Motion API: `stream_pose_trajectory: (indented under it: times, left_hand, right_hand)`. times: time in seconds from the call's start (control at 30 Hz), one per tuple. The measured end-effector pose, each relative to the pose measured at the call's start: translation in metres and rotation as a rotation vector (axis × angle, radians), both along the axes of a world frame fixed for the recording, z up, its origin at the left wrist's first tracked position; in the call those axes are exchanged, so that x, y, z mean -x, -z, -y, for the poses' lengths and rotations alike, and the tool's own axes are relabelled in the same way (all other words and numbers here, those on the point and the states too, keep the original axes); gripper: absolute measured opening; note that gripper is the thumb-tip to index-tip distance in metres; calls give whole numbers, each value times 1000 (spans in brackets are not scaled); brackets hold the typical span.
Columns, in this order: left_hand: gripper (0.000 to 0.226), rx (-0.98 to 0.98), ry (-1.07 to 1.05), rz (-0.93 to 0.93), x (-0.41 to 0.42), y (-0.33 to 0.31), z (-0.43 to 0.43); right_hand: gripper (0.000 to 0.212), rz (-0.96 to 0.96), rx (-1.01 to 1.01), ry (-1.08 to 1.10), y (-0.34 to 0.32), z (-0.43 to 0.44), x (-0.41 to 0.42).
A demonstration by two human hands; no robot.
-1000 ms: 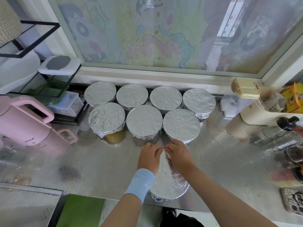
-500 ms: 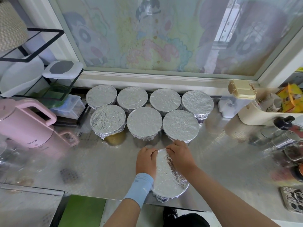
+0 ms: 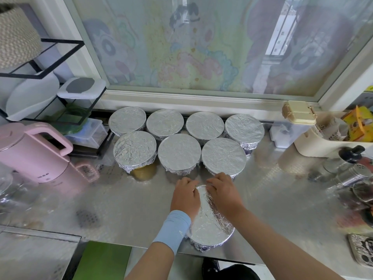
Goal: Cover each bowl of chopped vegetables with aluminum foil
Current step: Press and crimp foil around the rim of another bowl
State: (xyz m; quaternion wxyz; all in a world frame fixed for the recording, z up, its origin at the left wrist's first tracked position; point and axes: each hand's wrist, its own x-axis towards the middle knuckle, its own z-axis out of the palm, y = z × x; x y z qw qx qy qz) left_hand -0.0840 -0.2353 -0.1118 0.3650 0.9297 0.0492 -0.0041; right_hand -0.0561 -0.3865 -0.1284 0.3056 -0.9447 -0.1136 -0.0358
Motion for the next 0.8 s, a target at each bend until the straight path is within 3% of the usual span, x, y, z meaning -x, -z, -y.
stream_pose_trajectory:
  times: [0.27,0.43,0.6,0.8]
  left_hand:
    - [24,59,-44,-26,-3,9,2]
    - [26,-4,-44,0,0,7,4]
    - [28,-52,-131,-37,9,6,-1]
    - [23,9,71,41,-14,-5,7]
  right_hand:
    - [15,-82,-18,10,1,3,0]
    - [15,-92,-15,-28,-2,2,-2]
    - [9,4,25,8,-2,6,3]
    - [10,-32,33,68,0,2,6]
